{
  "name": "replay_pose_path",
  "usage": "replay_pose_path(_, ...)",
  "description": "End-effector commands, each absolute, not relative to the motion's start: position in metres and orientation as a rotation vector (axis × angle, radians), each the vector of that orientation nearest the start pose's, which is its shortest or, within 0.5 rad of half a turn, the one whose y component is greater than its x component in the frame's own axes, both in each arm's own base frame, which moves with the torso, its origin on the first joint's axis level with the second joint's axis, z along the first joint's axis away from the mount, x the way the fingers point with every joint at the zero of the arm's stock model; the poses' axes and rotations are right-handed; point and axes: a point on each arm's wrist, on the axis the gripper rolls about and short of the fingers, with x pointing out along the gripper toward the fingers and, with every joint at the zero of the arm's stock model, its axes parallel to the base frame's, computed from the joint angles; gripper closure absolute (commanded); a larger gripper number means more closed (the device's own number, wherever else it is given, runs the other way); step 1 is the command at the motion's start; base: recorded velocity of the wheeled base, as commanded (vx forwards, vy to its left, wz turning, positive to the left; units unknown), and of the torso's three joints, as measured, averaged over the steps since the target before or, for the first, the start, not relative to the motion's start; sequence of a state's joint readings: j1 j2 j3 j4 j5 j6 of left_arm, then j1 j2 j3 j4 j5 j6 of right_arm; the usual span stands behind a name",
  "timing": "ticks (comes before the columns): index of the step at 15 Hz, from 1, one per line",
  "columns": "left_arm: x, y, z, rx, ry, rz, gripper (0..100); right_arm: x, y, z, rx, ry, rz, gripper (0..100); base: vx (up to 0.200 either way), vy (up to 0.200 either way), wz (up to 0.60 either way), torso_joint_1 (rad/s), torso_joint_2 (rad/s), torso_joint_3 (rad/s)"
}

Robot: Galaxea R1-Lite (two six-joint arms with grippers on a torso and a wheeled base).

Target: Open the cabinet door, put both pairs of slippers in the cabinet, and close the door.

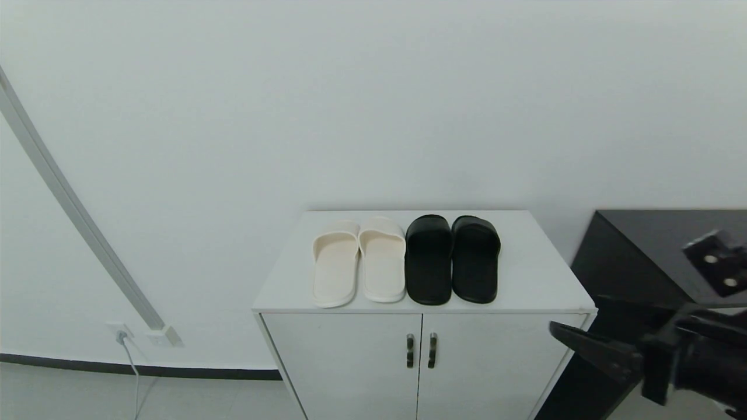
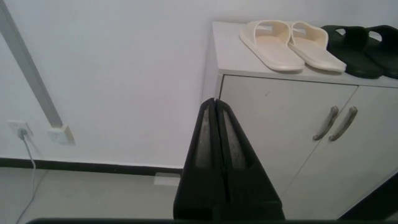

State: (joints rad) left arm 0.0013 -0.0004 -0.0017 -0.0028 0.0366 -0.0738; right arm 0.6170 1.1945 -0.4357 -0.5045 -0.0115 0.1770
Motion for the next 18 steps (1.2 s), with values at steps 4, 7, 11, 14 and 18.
replay_pose_path(4,-0.023,0.001,0.076,-0.078,-0.006,0.038,100,0.226,0.19,0.185,0.067,0.331,0.403,0,0.0,0.0,0.0,0.0,0.0,0.0)
replay_pose_path(7,-0.023,0.001,0.076,-0.081,-0.006,0.038,100,0.264,0.222,0.178,0.055,0.299,0.278,0,0.0,0.0,0.0,0.0,0.0,0.0)
replay_pose_path(11,-0.023,0.001,0.076,-0.091,-0.006,0.038,100,0.306,0.253,0.161,0.03,0.262,0.126,0,0.0,0.0,0.0,0.0,0.0,0.0)
replay_pose_path(14,-0.023,0.001,0.076,-0.092,-0.006,0.038,100,0.335,0.269,0.143,0.022,0.248,0.042,0,0.0,0.0,0.0,0.0,0.0,0.0)
replay_pose_path(18,-0.023,0.001,0.076,-0.095,-0.006,0.04,100,0.36,0.269,0.126,0.025,0.251,-0.01,0,0.0,0.0,0.0,0.0,0.0,0.0)
